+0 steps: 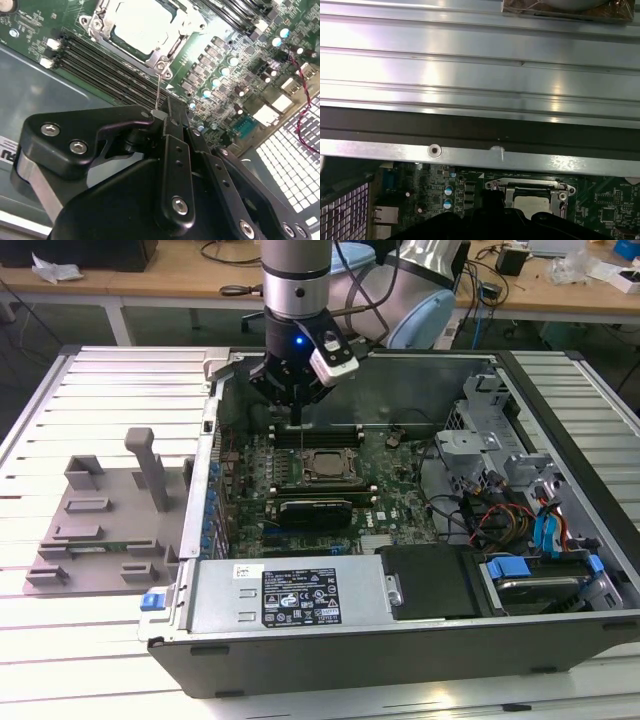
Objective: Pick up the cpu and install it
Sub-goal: 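Install the first cpu locking lever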
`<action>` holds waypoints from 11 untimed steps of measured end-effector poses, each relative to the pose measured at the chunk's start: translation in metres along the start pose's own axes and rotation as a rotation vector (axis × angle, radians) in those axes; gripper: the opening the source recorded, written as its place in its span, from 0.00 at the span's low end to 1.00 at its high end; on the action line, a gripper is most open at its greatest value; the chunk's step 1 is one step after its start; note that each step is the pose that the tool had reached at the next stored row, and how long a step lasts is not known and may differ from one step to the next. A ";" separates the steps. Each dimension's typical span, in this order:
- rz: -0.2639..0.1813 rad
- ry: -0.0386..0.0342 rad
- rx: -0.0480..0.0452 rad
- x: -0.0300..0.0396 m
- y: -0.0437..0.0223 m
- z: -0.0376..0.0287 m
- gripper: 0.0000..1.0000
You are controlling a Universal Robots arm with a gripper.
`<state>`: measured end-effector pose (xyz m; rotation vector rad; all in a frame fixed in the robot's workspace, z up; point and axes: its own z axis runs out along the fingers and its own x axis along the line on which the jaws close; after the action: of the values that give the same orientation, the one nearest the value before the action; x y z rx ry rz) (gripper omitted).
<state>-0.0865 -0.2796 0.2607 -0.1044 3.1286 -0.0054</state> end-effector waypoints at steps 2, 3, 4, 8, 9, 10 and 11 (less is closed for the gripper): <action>0.000 0.0000 0.0001 -0.0025 -0.0002 0.0002 0.11; 0.000 0.0001 0.0001 -0.0037 -0.0003 0.0003 0.11; 0.000 0.0000 0.0000 -0.0049 -0.0003 0.0004 0.11; 0.000 0.0001 0.0001 -0.0117 -0.0008 0.0011 0.11; 0.000 0.0001 0.0000 -0.0136 -0.0009 0.0013 0.11; 0.000 0.0001 0.0000 -0.0149 -0.0010 0.0015 0.11; 0.000 0.0000 -0.0001 -0.0152 -0.0010 0.0016 0.11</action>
<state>-0.0713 -0.2797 0.2592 -0.1045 3.1286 -0.0053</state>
